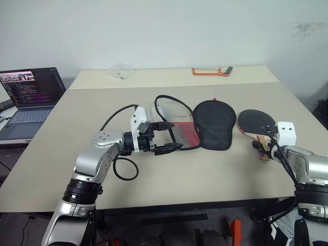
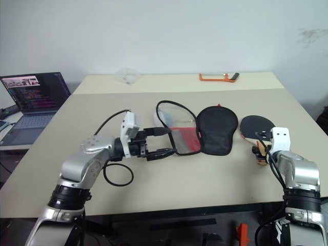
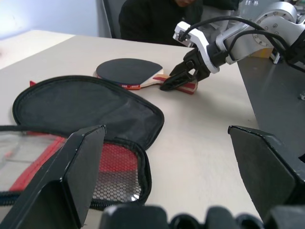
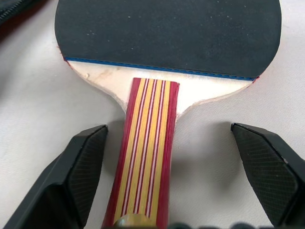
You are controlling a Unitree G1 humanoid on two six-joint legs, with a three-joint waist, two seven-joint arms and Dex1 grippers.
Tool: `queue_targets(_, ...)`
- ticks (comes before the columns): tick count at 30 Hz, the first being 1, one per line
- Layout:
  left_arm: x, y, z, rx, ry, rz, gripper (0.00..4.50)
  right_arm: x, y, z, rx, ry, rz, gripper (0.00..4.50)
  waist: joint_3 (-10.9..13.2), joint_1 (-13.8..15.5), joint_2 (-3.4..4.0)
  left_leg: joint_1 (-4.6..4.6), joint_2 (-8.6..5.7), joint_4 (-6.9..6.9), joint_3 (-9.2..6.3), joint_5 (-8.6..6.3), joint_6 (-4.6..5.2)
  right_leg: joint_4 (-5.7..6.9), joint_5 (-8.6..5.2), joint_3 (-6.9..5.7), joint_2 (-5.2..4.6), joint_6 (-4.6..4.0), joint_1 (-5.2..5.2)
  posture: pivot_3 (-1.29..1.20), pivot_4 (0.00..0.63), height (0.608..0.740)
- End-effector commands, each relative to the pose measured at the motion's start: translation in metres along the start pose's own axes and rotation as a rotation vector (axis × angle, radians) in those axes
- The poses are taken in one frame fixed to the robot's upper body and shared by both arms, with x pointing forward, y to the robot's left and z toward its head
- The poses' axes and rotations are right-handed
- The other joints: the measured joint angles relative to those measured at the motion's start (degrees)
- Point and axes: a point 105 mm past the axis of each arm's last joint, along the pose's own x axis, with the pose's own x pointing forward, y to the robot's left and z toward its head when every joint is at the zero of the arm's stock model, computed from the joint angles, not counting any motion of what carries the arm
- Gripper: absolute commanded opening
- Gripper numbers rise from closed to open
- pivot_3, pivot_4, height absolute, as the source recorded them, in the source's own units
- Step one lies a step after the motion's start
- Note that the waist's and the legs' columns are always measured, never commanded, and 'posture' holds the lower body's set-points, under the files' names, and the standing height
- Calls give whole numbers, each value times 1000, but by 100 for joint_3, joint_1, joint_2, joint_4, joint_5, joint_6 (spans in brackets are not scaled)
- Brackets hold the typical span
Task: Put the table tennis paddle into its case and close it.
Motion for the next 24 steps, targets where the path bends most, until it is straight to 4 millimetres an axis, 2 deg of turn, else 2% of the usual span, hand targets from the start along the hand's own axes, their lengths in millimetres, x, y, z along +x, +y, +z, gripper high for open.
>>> queue_targets(1, -4, 4, 10, 43, -30, 26, 4500, 1, -2, 13, -38, -51, -15, 4485, 0, 1, 0, 1, 0, 0, -1, 0, 0, 0, 0, 0, 0, 0, 1, 0, 150, 740)
queue_targets(4, -4, 5, 9, 43, -28, 33, 4500, 4, -2, 13, -48, -47, -17, 3859, 0, -2, 0, 2, 0, 0, 1, 0, 0, 0, 0, 1, 0, 0, 1, 0, 150, 740)
queue_targets(12, -5, 4, 8, 36, -24, 35, 4500, 6, -9, 20, 18, -73, -59, 1177, -1, 6, -1, 2, -1, 5, -1, 0, 0, 1, 0, -1, 0, 1, 5, 0, 150, 740)
queue_targets(15, -5, 5, 8, 35, -24, 39, 4500, 4, -14, 31, 14, -116, -85, 1085, -1, 6, -1, 2, -1, 4, -2, 0, 0, 1, 0, -2, 0, 1, 5, 0, 150, 740)
queue_targets(19, -6, 6, 8, 37, -24, 47, 4500, -7, -16, 66, 7, -237, -114, 1085, 2, 5, 3, -1, -2, 4, 1, 1, 0, 2, 1, 1, -1, 1, 1, 0, 150, 740)
queue_targets(22, -7, 6, 8, 37, -23, 50, 4500, -16, 0, 92, 10, -319, -79, 1085, 3, -25, 5, -2, 1, 0, 3, 1, -1, 2, 0, 3, 1, 0, -4, 0, 150, 740)
queue_targets(24, -8, 7, 8, 35, -22, 52, 4500, -21, 21, 100, 20, -345, -17, 1085, 3, -44, 5, -2, 3, -3, 3, 1, -1, 2, 0, 4, 2, 0, -6, 0, 150, 740)
